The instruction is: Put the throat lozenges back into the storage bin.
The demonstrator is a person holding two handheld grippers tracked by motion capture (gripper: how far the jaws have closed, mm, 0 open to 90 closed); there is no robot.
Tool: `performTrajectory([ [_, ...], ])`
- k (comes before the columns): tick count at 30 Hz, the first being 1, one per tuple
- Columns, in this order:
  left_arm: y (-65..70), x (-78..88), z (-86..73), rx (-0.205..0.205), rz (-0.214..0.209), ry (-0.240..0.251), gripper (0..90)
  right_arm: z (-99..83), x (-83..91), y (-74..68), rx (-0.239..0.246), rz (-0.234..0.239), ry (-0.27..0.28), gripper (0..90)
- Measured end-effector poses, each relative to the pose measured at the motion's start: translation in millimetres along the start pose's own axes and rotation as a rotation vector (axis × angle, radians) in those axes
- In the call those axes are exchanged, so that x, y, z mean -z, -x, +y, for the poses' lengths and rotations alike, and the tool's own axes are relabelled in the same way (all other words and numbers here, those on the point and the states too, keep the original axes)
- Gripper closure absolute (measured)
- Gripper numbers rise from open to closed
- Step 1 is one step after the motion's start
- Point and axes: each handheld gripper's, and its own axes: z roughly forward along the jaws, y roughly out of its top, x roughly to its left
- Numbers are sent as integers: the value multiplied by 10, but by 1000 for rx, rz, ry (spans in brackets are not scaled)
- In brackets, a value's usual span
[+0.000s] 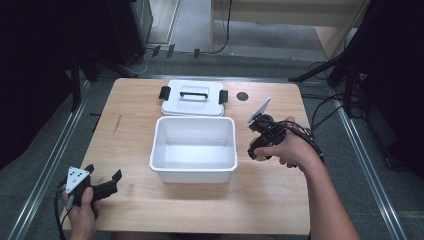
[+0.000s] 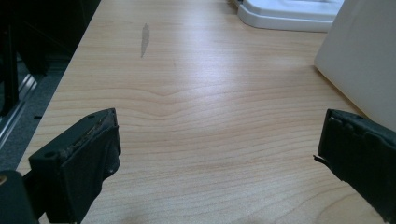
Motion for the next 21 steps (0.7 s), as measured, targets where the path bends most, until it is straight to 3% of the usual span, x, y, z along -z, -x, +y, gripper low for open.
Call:
performTrajectory([
  [11,6,-5,-1,1,2,4,0,192,308,-140,52,-15,22,206],
  [21,0,-6,2,-4,-4,1,0,375,434,-318,88,-12,43,206],
])
